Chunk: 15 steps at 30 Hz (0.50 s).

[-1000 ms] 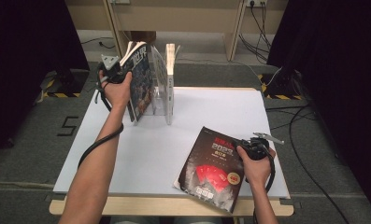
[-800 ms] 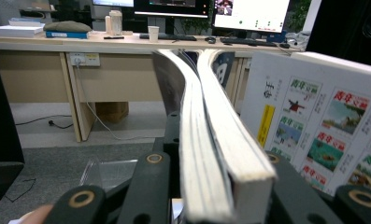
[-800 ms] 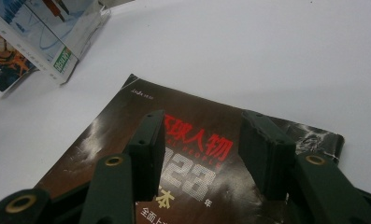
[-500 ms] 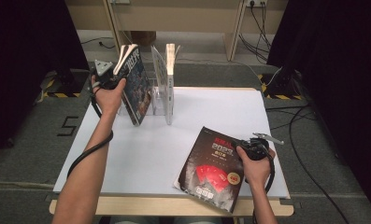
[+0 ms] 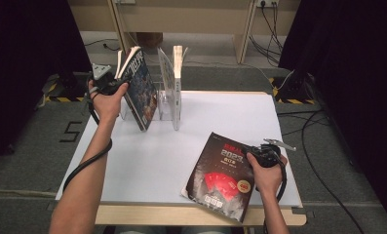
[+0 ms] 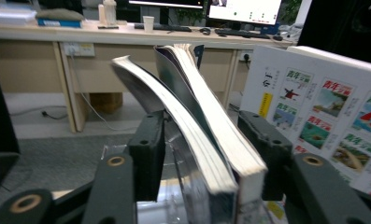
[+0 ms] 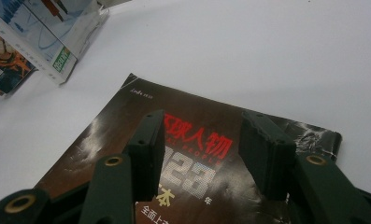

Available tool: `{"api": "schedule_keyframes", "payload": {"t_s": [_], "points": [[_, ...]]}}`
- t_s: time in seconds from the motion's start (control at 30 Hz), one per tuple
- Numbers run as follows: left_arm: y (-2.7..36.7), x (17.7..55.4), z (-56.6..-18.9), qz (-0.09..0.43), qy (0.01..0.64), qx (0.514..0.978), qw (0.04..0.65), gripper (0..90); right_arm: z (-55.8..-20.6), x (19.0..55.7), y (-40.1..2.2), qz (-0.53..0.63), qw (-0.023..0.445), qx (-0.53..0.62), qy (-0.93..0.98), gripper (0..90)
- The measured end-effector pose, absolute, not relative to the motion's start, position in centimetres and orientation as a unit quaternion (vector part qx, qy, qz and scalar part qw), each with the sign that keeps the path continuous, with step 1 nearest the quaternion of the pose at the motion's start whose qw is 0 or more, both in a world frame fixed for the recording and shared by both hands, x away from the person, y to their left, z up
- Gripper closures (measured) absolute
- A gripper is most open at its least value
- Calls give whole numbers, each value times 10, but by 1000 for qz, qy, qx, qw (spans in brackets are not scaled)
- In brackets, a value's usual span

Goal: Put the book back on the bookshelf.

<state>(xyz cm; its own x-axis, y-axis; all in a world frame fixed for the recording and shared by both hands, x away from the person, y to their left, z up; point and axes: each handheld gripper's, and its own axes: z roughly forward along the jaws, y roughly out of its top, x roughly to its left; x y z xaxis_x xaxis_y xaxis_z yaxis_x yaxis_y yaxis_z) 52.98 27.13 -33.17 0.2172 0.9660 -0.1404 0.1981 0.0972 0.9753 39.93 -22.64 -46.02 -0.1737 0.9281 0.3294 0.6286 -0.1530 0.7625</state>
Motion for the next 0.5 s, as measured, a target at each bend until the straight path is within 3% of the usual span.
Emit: {"api": "schedule_keyframes", "payload": {"t_s": [0.5], "points": [[280, 521, -325, 345, 519, 570, 536, 461, -459, 399, -225, 439, 174, 618, 629, 518]]}}
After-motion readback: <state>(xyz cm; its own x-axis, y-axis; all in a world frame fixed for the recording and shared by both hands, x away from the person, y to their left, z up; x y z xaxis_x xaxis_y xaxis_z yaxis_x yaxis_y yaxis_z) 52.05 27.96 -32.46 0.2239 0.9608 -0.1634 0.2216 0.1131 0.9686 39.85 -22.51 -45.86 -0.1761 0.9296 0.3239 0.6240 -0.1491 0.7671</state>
